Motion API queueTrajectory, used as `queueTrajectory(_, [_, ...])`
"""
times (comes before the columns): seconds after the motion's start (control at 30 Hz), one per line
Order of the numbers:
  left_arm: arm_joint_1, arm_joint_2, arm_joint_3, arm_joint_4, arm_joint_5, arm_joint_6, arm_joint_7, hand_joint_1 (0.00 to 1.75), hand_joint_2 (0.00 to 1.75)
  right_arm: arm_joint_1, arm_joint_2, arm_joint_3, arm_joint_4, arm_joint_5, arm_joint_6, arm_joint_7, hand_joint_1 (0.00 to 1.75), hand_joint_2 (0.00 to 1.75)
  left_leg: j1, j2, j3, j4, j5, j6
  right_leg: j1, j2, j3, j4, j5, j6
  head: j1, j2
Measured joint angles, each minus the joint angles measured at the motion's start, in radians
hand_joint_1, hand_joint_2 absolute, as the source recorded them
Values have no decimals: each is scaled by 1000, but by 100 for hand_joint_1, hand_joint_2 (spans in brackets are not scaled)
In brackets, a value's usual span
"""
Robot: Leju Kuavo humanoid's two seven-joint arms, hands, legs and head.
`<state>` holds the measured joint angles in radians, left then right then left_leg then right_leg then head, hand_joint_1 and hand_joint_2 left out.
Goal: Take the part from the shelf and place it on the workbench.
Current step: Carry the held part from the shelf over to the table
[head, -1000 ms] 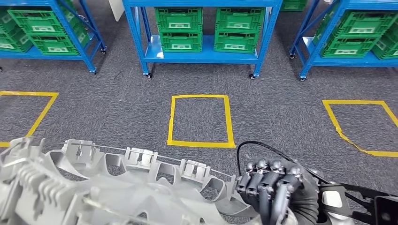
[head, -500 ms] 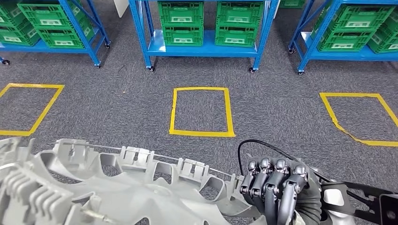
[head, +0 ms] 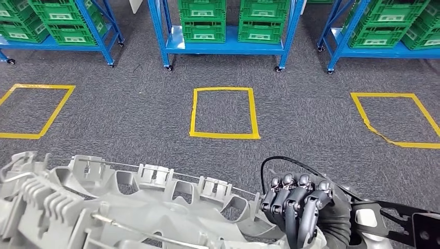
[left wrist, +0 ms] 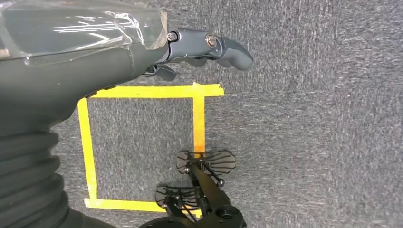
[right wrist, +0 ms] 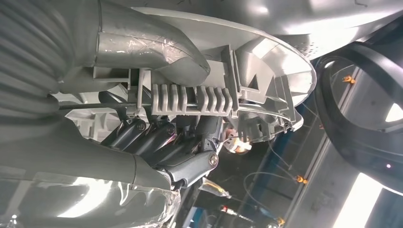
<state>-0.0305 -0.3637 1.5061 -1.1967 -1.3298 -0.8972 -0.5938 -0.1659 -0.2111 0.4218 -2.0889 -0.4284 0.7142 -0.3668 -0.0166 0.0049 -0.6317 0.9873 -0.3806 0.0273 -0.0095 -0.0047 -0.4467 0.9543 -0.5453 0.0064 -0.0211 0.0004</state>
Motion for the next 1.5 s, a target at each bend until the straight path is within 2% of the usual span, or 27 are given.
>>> queueTrajectory(0.07, [1, 1, 0, 0, 1, 0, 0, 0, 175, 3, -1, 0, 2, 4, -4, 2, 169, 175, 5, -1, -9, 10, -5, -13, -3, -1, -10, -1, 10, -13, 2, 0])
queueTrajectory(0.1, [2, 2, 0, 0, 1, 0, -1, 0, 175, 4, -1, 0, 2, 8, -7, 3, 169, 175, 9, -3, -20, 35, -29, -20, -6, -3, -14, -2, 17, -19, 0, 0])
queueTrajectory(0.2, [4, 3, 0, 0, 1, 1, -3, 0, 175, 6, -1, 1, 3, 23, -10, 7, 169, 175, 21, -5, -86, 215, -148, -42, -8, -13, -31, 0, 34, -26, -4, 0])
queueTrajectory(0.23, [4, 3, 0, 0, 1, 3, -4, 0, 175, 6, -2, 2, 4, 29, -10, 9, 169, 175, 24, -5, -100, 268, -167, -46, -8, -18, -37, 1, 38, -25, -4, 0])
queueTrajectory(0.27, [4, 3, 0, 1, 0, 5, -6, 0, 175, 7, -3, 2, 4, 35, -10, 12, 169, 175, 28, -5, -98, 286, -166, -49, -8, -23, -41, 2, 41, -24, -4, 0])
queueTrajectory(0.3, [4, 4, 0, 1, 0, 7, -8, 0, 175, 7, -3, 3, 4, 42, -10, 14, 169, 175, 30, -3, -73, 262, -149, -50, -8, -29, -44, 4, 43, -22, -4, 0])
queueTrajectory(0.37, [3, 4, 0, 2, 0, 9, -9, 0, 175, 6, -5, 5, 4, 50, -10, 19, 169, 175, 32, 16, 16, 128, -100, -48, -7, -44, -42, 5, 44, -19, -4, 0])
queueTrajectory(0.43, [1, 5, 0, 2, 2, 9, -10, 0, 175, 3, -6, 6, 4, 54, -9, 20, 169, 175, 23, 40, 83, 18, -79, -35, -3, -57, -42, 5, 47, -13, -3, 0])
queueTrajectory(0.53, [1, 6, 0, 2, 9, 10, -10, 0, 175, -1, -7, 7, 4, 58, -9, 18, 169, 175, 12, 32, 89, -13, -76, -12, 0, -79, -47, 3, 51, 4, -6, 0])
queueTrajectory(0.6, [1, 5, 0, 2, 15, 11, -9, 0, 175, -4, -9, 8, 5, 62, -9, 16, 169, 175, 16, 16, 90, -27, -65, 3, -2, -61, -61, 30, 33, 8, -5, 0])
queueTrajectory(0.63, [0, 5, 0, 3, 18, 12, -8, 0, 175, -5, -11, 8, 5, 63, -9, 15, 169, 175, 19, 7, 91, -33, -60, 10, -3, -42, -83, 74, 10, 6, -3, 0])
queueTrajectory(0.7, [-1, 3, 0, 6, 25, 13, -4, 0, 175, -4, -15, 8, 7, 65, -9, 12, 169, 175, 18, -12, 84, -35, -54, 17, -6, -10, -154, 219, -49, -3, 1, 0])
queueTrajectory(0.77, [0, 2, 0, 12, 32, 15, 1, 0, 175, -4, -17, 8, 9, 68, -8, 9, 169, 175, 15, -34, 79, -34, -50, 19, -6, -3, -205, 317, -73, 1, 3, 0])
queueTrajectory(0.8, [0, 2, 0, 15, 36, 17, 3, 0, 175, -4, -18, 9, 10, 70, -7, 8, 169, 175, 14, -47, 78, -32, -49, 19, -6, -1, -202, 305, -59, 8, 3, 0])
queueTrajectory(0.87, [1, 1, 0, 19, 42, 18, 6, 0, 175, -5, -20, 11, 11, 71, -4, 7, 169, 175, 14, -72, 75, -23, -49, 16, -7, 16, -142, 173, 4, 23, 3, 0])
queueTrajectory(0.9, [0, 1, 0, 21, 44, 18, 8, 0, 175, -7, -21, 12, 11, 71, -3, 6, 169, 175, 12, -84, 71, -15, -51, 13, -8, 30, -111, 103, 32, 24, 3, 0])
queueTrajectory(0.97, [1, 1, 0, 24, 50, 18, 11, 0, 175, -10, -22, 15, 12, 71, -1, 3, 169, 175, 10, -101, 59, -3, -53, 3, -7, 46, -83, 33, 57, 17, 2, 0])
queueTrajectory(1.03, [5, 1, 1, 26, 57, 18, 15, 0, 175, -12, -22, 17, 12, 71, 0, 1, 169, 175, 12, -113, 48, 0, -49, -7, -6, 33, -84, 31, 61, 5, 2, 0])
queueTrajectory(1.07, [7, 1, 1, 27, 60, 18, 17, 0, 175, -14, -22, 19, 12, 72, 0, 1, 169, 175, 13, -107, 43, 5, -52, -12, -7, 26, -84, 30, 63, 0, 2, 0])
queueTrajectory(1.13, [10, 1, 1, 29, 62, 18, 21, 0, 175, -16, -21, 21, 13, 73, 0, 1, 169, 175, 14, -68, 17, 58, -85, -24, -12, 8, -83, 27, 66, -11, -4, 0])
queueTrajectory(1.2, [9, 1, 1, 29, 64, 15, 24, 0, 175, -16, -21, 23, 13, 75, -1, 0, 169, 175, 19, -25, -42, 185, -149, -35, -11, -11, -84, 27, 66, -16, -11, 0])
queueTrajectory(1.27, [9, 1, 1, 31, 68, 9, 27, 0, 175, -16, -21, 26, 13, 77, -1, 0, 169, 175, 26, -12, -94, 294, -186, -41, -10, -33, -86, 27, 65, -16, -11, 0])
queueTrajectory(1.3, [10, 1, 1, 32, 70, 5, 29, 0, 175, -16, -21, 28, 14, 78, -2, 1, 169, 175, 28, -9, -95, 297, -178, -42, -9, -44, -86, 27, 65, -16, -11, 0])
queueTrajectory(1.37, [10, 2, 1, 34, 73, 2, 31, 0, 175, -16, -21, 29, 14, 80, -3, 1, 169, 175, 28, 9, -35, 183, -118, -38, -8, -65, -84, 27, 63, -15, -11, 0])
queueTrajectory(1.4, [10, 2, 0, 34, 74, 0, 32, 0, 175, -15, -21, 29, 14, 81, -4, 1, 169, 175, 23, 33, 6, 107, -94, -32, -6, -74, -83, 27, 62, -14, -11, 0])
queueTrajectory(1.43, [9, 3, 0, 34, 74, 0, 32, 0, 175, -15, -21, 30, 14, 81, -5, 1, 169, 175, 18, 52, 37, 47, -77, -26, -3, -82, -82, 27, 60, -11, -10, 0])
queueTrajectory(1.5, [10, 3, 0, 35, 73, 0, 34, 0, 175, -12, -22, 30, 15, 82, -8, 0, 169, 175, 8, 69, 56, 2, -74, -16, 2, -100, -80, 26, 57, -3, -10, 0])
